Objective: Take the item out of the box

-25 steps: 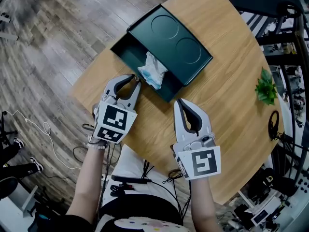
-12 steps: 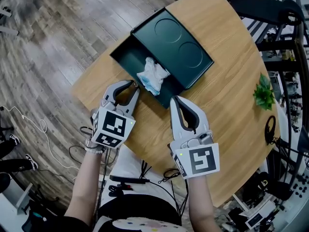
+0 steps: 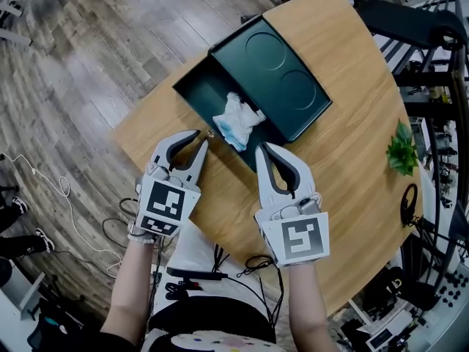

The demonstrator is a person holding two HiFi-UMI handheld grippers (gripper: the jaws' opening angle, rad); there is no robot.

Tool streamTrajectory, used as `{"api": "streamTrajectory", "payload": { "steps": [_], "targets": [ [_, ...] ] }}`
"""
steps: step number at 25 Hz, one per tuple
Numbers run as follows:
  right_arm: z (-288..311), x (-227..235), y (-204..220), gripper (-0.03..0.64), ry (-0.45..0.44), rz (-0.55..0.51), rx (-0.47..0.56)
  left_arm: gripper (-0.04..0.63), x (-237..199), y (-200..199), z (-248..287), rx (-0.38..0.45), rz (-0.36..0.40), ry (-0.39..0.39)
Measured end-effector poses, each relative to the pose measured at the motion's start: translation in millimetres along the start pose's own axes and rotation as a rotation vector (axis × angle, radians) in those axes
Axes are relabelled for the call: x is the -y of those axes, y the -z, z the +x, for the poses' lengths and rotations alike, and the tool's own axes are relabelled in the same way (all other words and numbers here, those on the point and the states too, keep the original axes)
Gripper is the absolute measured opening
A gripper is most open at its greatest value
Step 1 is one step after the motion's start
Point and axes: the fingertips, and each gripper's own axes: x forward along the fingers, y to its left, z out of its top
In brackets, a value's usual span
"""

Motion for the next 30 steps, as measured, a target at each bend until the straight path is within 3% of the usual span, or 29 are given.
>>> {"api": "streamTrajectory", "payload": {
  "steps": [4, 9, 11, 14, 30],
  "targets": [
    [13.7, -0.4, -2.5, 0.009, -0.032, -0.025, -0.04, 0.006, -12.1, -8.0, -16.6, 0.054, -0.055, -0.049],
    [33.2, -5.1, 0.0, 0.01, -0.067, -0.031, -0.086, 0.006, -20.7, -17.3, -25.1, 0.069, 0.015, -0.081],
    [40.5, -8.4, 0.2, 0.083, -0.083, -0.024, -0.104, 0.006, -23.0, -17.7, -26.3, 0.061, 0.05, -0.089],
    [50.7, -9.9, 2.3, 0.083, -0.089, -0.039, -0.132, 0.006, -25.0, -13.6, -26.1, 0.047, 0.086, -0.094],
    [79.1, -8.2, 32.3, 0.083, -0.06, -0.072, -0.368, 0.006, -37.9, -20.5, -31.6, 0.077, 0.106, -0.116]
  ]
}}
